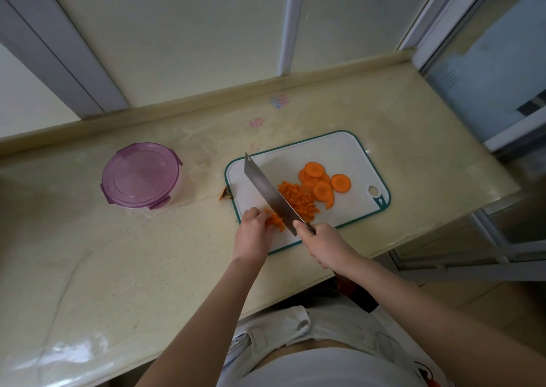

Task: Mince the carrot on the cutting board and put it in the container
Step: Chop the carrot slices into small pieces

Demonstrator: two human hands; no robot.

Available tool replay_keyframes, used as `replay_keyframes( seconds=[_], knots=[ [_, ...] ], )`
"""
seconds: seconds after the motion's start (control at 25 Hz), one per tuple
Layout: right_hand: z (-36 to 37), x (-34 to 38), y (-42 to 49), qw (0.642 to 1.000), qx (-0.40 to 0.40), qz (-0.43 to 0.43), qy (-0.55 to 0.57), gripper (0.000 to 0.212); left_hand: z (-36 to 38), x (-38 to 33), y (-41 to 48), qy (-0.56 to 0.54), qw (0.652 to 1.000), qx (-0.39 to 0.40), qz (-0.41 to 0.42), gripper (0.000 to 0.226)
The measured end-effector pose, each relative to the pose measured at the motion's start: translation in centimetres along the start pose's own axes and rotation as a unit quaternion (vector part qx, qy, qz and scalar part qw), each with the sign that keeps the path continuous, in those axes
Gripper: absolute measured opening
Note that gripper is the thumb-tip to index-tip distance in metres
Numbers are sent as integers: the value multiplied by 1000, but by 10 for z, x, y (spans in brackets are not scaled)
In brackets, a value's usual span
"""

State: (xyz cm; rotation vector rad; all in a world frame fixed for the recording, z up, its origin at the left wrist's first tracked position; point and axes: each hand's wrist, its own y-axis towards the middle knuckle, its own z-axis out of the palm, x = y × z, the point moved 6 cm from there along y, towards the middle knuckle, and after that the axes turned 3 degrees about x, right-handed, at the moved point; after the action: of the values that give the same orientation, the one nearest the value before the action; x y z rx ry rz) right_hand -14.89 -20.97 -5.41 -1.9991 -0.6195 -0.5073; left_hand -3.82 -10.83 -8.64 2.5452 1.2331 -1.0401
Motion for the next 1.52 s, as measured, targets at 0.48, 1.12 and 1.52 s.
replay_keyframes(
  seconds=[0.48, 1.12, 1.52],
  knots=[
    [16, 11, 6, 997, -26, -21, -74, 55, 5, 1, 7, 19, 1000, -1, -12, 20],
    [-5, 5, 27, 998, -12, -50, -25, 48, 2, 0, 0, 4, 1000, -14, -12, 23],
    [-9, 11, 7, 998, 2, -65, -10, 51, -17, 5, -8, 0, 999, -39, -1, 32]
  ],
)
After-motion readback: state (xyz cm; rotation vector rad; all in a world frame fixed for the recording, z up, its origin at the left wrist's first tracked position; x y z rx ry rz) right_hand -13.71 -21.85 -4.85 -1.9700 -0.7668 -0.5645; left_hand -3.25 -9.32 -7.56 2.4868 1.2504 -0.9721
